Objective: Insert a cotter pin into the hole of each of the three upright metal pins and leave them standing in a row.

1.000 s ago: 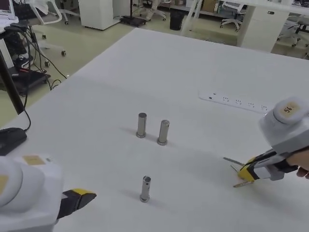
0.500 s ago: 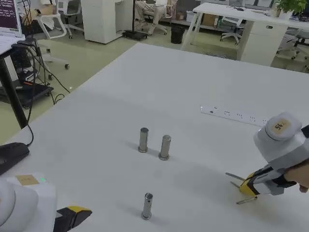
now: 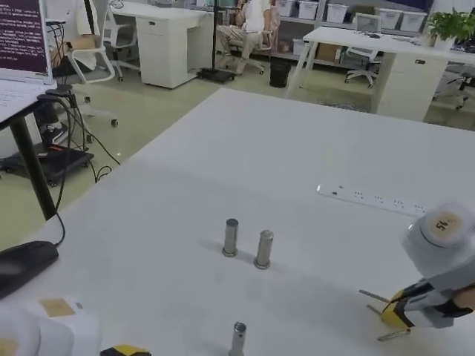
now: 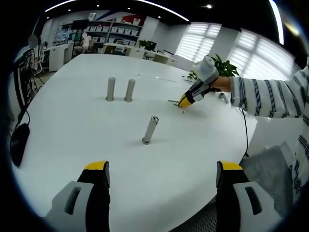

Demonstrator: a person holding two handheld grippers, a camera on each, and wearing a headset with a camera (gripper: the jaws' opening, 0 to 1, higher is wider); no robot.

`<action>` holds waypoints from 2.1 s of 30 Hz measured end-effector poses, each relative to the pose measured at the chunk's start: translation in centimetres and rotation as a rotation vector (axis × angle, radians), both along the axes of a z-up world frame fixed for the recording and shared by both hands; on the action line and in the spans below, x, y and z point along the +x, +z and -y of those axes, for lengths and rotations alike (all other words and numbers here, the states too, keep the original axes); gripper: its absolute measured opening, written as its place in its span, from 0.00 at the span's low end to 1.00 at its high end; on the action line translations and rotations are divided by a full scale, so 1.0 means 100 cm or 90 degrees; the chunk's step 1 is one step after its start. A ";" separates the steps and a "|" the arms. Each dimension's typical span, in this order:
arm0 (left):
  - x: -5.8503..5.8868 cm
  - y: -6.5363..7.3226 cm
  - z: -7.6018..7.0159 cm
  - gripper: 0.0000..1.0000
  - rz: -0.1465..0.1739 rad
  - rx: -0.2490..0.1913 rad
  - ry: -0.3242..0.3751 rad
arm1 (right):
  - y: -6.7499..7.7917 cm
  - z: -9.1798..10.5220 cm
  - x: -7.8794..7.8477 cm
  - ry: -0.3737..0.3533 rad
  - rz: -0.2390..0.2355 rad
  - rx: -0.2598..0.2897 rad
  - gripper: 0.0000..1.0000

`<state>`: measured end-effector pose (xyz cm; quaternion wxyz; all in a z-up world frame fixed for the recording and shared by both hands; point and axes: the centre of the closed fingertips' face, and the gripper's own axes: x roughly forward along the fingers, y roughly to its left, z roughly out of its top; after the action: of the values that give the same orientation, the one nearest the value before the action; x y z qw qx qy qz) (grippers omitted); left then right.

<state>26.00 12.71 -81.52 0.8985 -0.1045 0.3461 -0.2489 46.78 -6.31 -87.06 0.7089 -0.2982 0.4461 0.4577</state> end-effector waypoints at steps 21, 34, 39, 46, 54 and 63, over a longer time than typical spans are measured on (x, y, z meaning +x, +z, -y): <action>0.003 0.016 -0.004 0.90 0.033 0.000 0.001 | 0.061 0.004 -0.019 0.001 0.082 0.068 0.01; 0.016 0.027 -0.006 0.83 0.049 -0.004 -0.012 | 0.082 -0.008 -0.050 0.008 0.146 0.128 0.01; 0.021 0.034 0.000 0.78 0.056 -0.026 -0.019 | 0.093 -0.013 -0.059 0.017 0.169 0.141 0.01; 0.029 0.046 0.012 0.71 0.065 -0.056 -0.035 | 0.108 -0.019 -0.074 0.038 0.208 0.150 0.01; 0.040 0.055 0.021 0.64 0.068 -0.087 -0.040 | 0.108 -0.032 -0.091 0.084 0.224 0.158 0.01; 0.054 0.068 0.034 0.56 0.083 -0.132 -0.042 | 0.120 -0.043 -0.107 0.114 0.258 0.165 0.01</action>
<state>31.38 9.31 -74.69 0.8947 -0.1692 0.2629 -0.3191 36.06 -2.01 -75.11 0.7728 -0.3289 0.2046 0.5027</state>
